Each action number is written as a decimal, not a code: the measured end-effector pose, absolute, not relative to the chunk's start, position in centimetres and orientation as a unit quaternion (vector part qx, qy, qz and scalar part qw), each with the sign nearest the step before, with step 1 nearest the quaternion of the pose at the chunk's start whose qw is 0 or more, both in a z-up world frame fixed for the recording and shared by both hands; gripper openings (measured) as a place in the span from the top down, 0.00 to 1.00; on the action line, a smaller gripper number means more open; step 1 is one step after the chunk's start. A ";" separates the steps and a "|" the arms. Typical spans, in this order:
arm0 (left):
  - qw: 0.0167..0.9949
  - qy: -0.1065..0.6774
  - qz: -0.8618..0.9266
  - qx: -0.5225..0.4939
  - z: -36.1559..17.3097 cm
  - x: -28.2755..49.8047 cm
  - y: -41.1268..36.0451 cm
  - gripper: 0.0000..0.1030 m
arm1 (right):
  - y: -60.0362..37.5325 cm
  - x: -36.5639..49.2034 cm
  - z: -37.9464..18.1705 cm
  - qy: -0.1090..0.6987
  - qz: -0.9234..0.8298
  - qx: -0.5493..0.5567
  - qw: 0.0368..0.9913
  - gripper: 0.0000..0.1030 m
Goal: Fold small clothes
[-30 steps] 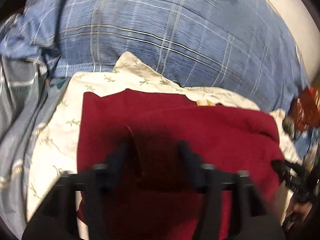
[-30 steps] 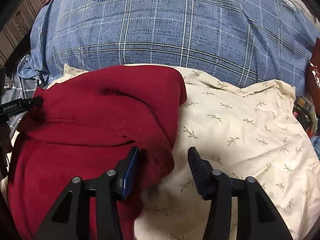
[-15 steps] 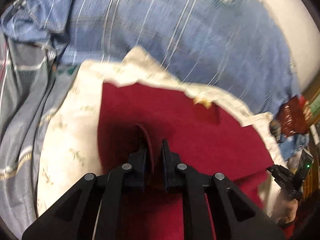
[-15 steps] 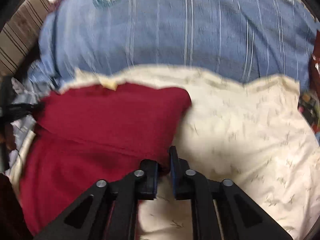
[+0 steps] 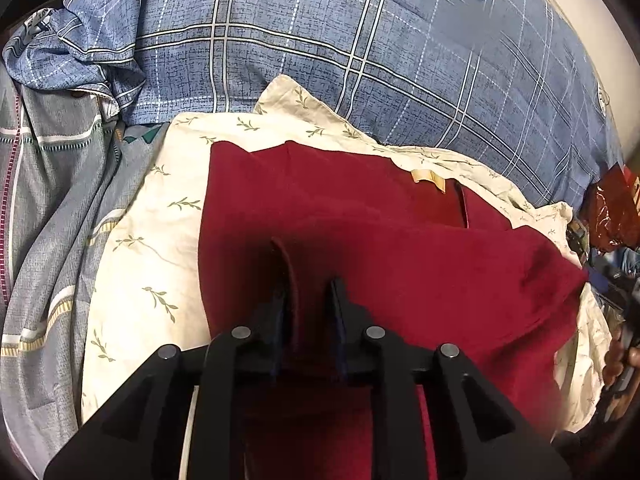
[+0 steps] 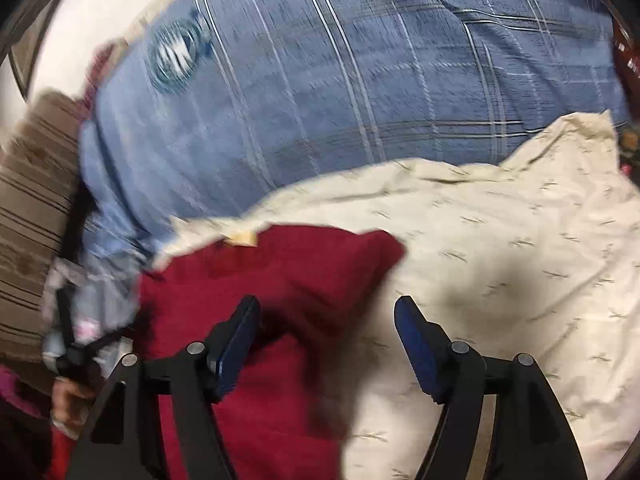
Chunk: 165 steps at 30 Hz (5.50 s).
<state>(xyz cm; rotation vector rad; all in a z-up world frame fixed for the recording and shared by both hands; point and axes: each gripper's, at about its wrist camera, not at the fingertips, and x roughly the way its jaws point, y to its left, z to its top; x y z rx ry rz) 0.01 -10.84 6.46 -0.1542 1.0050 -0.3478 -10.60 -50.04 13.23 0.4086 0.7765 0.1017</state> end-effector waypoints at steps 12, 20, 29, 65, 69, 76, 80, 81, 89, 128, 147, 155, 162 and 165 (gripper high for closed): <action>0.863 0.475 -0.160 -0.057 6.3 -0.1 -11.5 0.74 | -52.1 -4.3 6.7 0.450 0.044 0.247 0.857 0.59; 0.870 0.462 -0.161 -0.060 6.8 -0.4 -11.5 0.74 | -48.6 -4.4 9.6 0.376 -0.006 0.089 0.922 0.89; 0.870 0.469 -0.151 -0.024 5.9 -0.8 -12.3 0.65 | -48.6 -5.2 8.7 0.400 -0.059 0.058 0.913 0.73; 0.884 0.448 -0.126 -0.037 5.7 -1.0 -11.8 0.40 | -41.6 -4.7 6.5 0.422 -0.018 0.042 0.905 0.62; 0.883 0.452 -0.123 -0.031 5.4 -0.7 -12.0 0.40 | -42.1 -3.8 5.2 0.426 -0.026 0.038 0.904 0.62; 0.886 0.448 -0.121 -0.021 5.2 -0.9 -12.2 0.38 | -43.2 -6.8 7.6 0.415 -0.011 0.050 0.908 0.45; 0.887 0.446 -0.119 -0.020 5.2 -1.0 -12.2 0.37 | -43.9 -9.6 7.7 0.416 -0.027 0.044 0.908 0.43; 0.887 0.445 -0.119 -0.018 5.2 -1.1 -12.2 0.37 | -44.1 -9.7 7.2 0.422 -0.030 0.042 0.905 0.43; 0.896 0.431 -0.109 -0.001 5.1 -1.9 -12.6 0.35 | -44.4 -9.6 6.5 0.426 -0.034 0.050 0.903 0.43; 0.867 0.465 -0.175 -0.029 6.4 -19.7 -8.2 0.24 | -45.8 -27.3 6.7 0.475 0.047 0.125 0.870 0.34; 0.838 0.516 -0.170 -0.046 3.1 -25.6 -6.3 0.24 | -44.0 -33.3 5.4 0.490 0.084 0.070 0.865 0.93; 0.838 0.519 -0.167 -0.025 2.2 -26.6 -6.9 0.24 | -45.1 -33.2 3.7 0.512 0.079 0.114 0.848 0.62; 0.841 0.516 -0.160 -0.018 1.9 -26.9 -7.2 0.23 | -44.1 -33.3 3.0 0.519 0.102 0.101 0.843 0.58; 0.842 0.515 -0.158 -0.014 1.8 -26.9 -7.6 0.21 | -43.9 -33.2 2.7 0.519 0.112 0.105 0.841 0.58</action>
